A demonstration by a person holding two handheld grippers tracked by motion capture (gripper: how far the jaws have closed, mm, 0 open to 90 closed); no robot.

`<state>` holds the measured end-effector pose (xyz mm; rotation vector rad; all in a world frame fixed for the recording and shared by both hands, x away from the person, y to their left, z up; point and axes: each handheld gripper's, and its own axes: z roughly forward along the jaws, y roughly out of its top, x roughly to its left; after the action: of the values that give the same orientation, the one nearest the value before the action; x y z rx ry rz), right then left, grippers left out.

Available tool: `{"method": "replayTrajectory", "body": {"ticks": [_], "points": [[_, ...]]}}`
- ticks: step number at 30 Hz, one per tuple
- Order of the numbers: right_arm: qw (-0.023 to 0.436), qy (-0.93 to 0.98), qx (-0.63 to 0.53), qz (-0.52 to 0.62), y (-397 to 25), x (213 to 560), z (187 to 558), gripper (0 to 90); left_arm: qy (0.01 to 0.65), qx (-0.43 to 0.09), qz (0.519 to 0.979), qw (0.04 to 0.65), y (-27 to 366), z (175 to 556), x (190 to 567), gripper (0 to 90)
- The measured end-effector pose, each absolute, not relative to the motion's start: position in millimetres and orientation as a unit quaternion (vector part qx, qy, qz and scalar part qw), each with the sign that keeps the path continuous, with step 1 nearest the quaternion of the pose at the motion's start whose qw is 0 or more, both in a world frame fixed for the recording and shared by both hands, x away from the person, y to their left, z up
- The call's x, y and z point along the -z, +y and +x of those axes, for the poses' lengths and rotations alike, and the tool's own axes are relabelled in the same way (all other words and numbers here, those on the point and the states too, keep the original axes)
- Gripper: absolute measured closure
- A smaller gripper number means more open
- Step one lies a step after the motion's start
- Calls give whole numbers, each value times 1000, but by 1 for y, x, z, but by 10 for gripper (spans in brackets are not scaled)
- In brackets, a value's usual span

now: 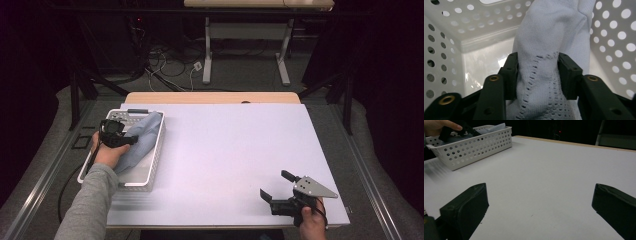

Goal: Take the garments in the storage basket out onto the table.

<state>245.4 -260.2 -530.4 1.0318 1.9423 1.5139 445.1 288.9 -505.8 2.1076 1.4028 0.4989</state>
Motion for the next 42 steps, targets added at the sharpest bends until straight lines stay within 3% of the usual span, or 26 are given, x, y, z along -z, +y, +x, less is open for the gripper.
{"method": "replayTrajectory", "body": {"ticks": [5, 12, 42], "points": [[234, 705, -553, 378, -260, 531, 245, 4, 519, -185, 788, 276, 290, 445, 505, 657], [235, 708, -550, 376, -261, 530, 246, 4, 518, -182, 788, 279, 290, 444, 502, 685], [235, 706, -552, 376, -261, 530, 246, 5, 506, -202, 777, 316, 291, 430, 485, 703]]}}
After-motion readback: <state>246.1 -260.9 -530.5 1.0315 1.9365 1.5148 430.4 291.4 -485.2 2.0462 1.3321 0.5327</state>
